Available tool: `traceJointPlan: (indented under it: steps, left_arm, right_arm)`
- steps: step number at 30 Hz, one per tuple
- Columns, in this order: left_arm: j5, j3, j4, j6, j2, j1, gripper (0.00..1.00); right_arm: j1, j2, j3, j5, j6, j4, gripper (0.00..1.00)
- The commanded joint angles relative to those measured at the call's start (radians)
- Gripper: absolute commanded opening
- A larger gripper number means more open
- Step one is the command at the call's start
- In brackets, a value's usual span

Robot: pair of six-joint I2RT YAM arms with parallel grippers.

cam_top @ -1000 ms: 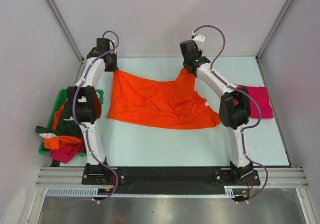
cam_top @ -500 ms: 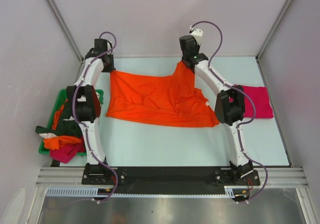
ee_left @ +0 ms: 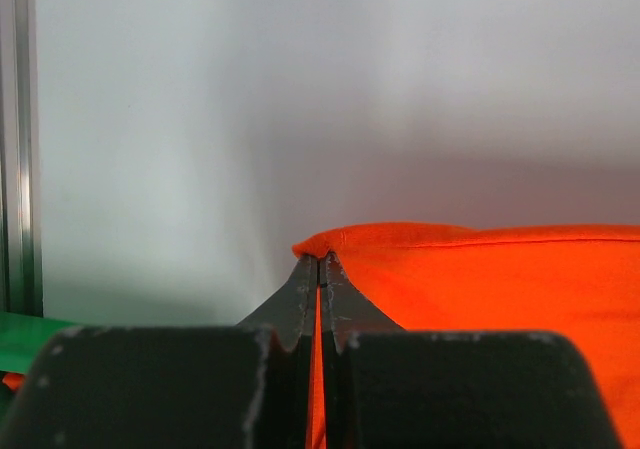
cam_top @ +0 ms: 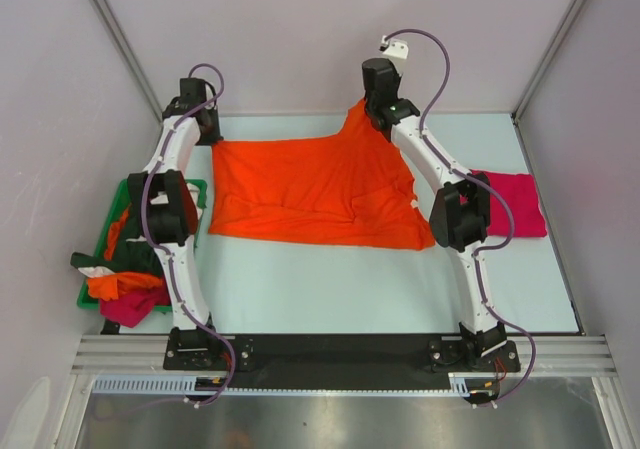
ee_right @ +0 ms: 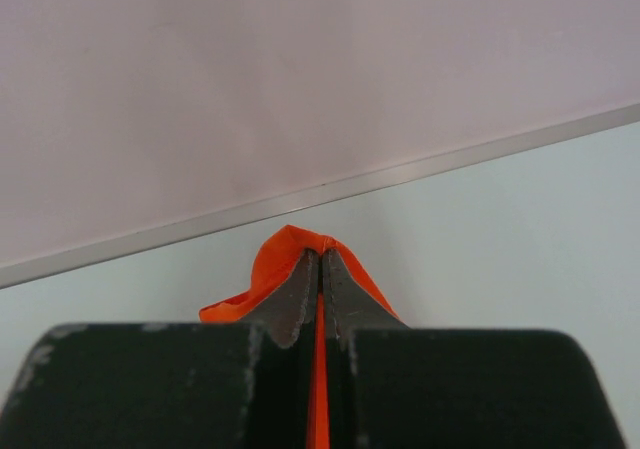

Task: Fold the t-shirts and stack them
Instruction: Grap the side of the flattened tshirt furthest away from the robot with both arms, then fold the other side of the tshirt into a rectangle

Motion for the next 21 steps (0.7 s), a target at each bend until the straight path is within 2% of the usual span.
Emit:
traceJointPlan:
  steps: [1, 9, 21]
  left_arm:
    - [-0.022, 0.024, 0.014, -0.013, -0.018, 0.008, 0.00]
    - [-0.031, 0.012, 0.022, -0.027, -0.039, 0.042, 0.00]
    - [-0.007, 0.015, 0.039, -0.020, -0.026, 0.085, 0.00]
  right_arm:
    - [-0.004, -0.009, 0.027, 0.013, -0.030, 0.054, 0.00]
    - [-0.016, -0.009, 0.047, 0.013, -0.067, 0.108, 0.00]
    - [-0.079, 0.066, 0.010, 0.007, 0.010, 0.031, 0.00]
